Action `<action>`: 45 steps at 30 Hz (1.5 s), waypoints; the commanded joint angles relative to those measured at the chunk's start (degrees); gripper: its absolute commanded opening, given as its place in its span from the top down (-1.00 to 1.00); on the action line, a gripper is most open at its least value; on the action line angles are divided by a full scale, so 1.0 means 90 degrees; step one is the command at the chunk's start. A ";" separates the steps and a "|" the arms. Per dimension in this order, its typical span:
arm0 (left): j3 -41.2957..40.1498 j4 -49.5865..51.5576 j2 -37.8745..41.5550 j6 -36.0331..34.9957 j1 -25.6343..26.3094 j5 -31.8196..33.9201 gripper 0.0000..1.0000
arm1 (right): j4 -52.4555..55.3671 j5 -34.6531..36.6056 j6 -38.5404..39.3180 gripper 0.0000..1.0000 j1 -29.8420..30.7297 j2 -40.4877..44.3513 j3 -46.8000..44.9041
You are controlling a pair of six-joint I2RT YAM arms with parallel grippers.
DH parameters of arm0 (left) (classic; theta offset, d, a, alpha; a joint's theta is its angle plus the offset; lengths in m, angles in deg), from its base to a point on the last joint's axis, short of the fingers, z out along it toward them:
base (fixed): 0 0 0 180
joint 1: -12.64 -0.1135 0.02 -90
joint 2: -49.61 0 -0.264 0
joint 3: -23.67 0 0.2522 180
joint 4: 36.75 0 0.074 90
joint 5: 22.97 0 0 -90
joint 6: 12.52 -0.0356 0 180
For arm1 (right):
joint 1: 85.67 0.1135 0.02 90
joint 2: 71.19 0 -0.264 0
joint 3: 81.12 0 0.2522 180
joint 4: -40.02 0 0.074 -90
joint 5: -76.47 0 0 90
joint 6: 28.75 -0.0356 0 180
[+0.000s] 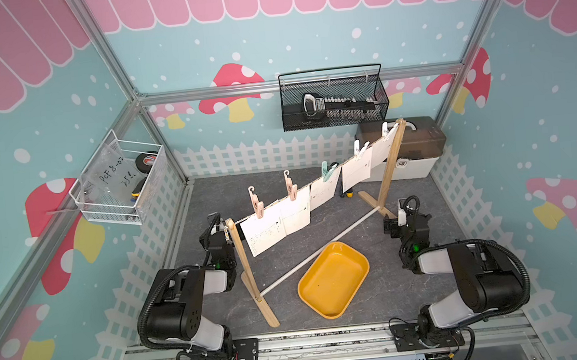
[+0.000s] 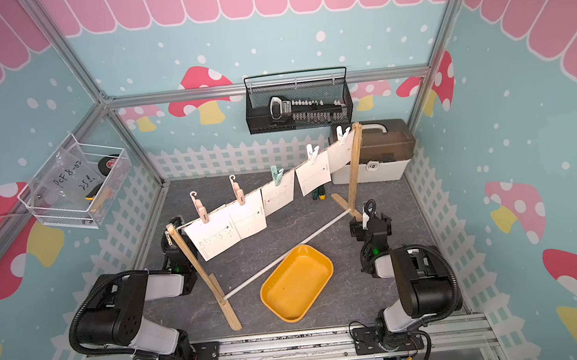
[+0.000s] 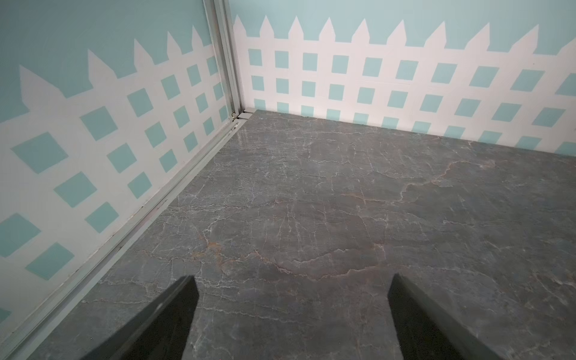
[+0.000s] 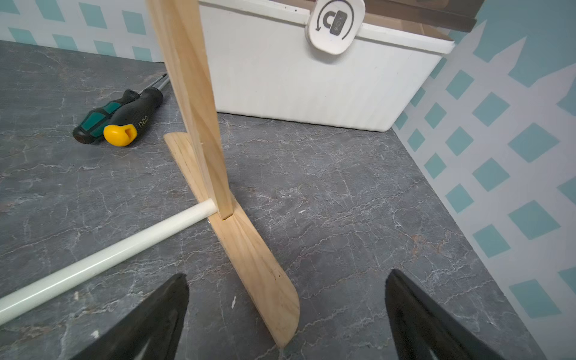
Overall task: Remove the postcards from the strings
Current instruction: Pinch the postcard on the clothesline.
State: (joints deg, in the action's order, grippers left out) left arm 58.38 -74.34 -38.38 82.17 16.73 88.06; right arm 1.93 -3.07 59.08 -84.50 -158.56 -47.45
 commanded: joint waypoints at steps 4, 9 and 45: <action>0.0104 -0.0103 -0.0043 -0.0063 -0.0016 0.0045 -1.00 | -0.0098 -0.0049 0.0007 -0.97 -0.0010 -0.0007 0.0084; 0.0119 -0.0088 -0.0048 -0.0062 -0.0017 0.0045 -1.00 | -0.0099 -0.0049 0.0007 -0.97 -0.0013 -0.0006 0.0083; -0.0134 -0.0435 0.0186 -0.0216 0.0261 0.0575 -1.00 | 0.0509 0.0268 -0.0146 -0.97 -0.0013 0.0868 0.0059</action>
State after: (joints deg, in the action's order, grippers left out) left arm 57.88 -76.57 -38.09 81.64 18.07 91.89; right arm 3.74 -1.86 58.38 -84.50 -155.70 -47.45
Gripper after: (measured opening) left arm 0.997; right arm 0.987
